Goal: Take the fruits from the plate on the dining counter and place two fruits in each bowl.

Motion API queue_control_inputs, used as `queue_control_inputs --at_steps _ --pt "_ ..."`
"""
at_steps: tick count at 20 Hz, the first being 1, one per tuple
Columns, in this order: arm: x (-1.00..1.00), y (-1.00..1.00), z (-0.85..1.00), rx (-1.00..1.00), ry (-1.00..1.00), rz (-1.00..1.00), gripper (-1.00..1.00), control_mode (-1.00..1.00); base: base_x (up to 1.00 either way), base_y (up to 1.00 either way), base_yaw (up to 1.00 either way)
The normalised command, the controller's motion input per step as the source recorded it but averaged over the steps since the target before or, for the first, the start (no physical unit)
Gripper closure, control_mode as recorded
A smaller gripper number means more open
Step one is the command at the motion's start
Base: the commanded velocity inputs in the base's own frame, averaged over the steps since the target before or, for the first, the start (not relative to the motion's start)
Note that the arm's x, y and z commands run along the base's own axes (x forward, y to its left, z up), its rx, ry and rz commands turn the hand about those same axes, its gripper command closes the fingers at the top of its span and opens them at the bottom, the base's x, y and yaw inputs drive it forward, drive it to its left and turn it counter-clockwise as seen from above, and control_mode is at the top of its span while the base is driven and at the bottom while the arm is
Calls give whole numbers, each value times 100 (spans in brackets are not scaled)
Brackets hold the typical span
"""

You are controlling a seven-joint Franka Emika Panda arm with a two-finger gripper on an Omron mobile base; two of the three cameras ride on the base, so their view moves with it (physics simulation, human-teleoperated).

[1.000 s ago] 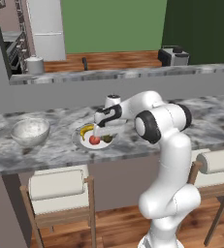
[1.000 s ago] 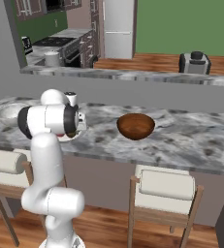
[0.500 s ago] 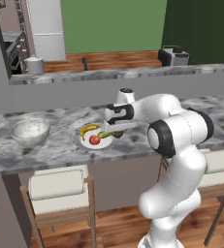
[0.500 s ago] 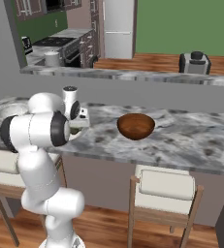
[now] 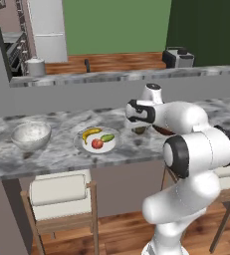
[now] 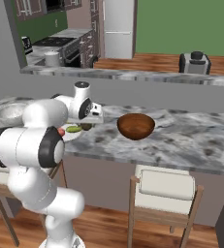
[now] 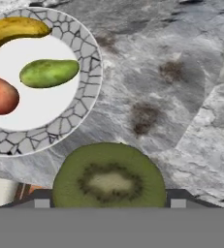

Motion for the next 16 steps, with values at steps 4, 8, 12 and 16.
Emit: queue_control_inputs --at_steps 4,8,12,16 --pt "-6 -42 19 -6 -20 -13 100 -100 0 0 0" --pt "0 -1 25 -10 -13 -19 100 -100 0 0 0" --pt "0 -31 58 -1 0 -18 100 -100 0 0 0" --pt "-7 -68 49 0 1 -8 100 -100 0 0 0"
